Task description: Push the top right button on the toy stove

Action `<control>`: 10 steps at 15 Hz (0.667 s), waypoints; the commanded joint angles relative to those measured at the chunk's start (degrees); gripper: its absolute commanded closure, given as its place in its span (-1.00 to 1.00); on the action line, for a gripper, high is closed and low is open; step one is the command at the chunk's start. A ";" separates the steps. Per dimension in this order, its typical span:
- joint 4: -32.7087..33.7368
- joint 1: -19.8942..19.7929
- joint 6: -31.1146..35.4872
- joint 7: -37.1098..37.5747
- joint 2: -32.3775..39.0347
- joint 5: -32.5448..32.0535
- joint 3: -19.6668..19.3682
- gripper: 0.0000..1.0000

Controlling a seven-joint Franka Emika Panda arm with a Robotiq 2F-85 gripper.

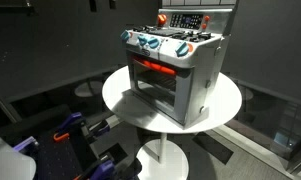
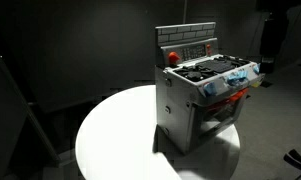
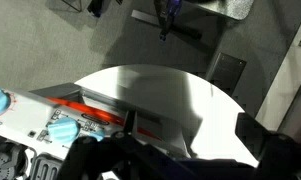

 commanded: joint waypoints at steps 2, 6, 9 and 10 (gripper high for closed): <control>0.18 1.03 -0.13 0.23 0.08 -0.23 -0.92 -1.00; 1.66 0.42 0.68 0.83 0.62 -0.74 -1.54 -1.00; 3.75 -0.48 2.75 1.47 1.15 -1.79 -2.75 -1.00; 4.41 -0.78 3.66 1.67 1.36 -2.17 -3.15 -1.00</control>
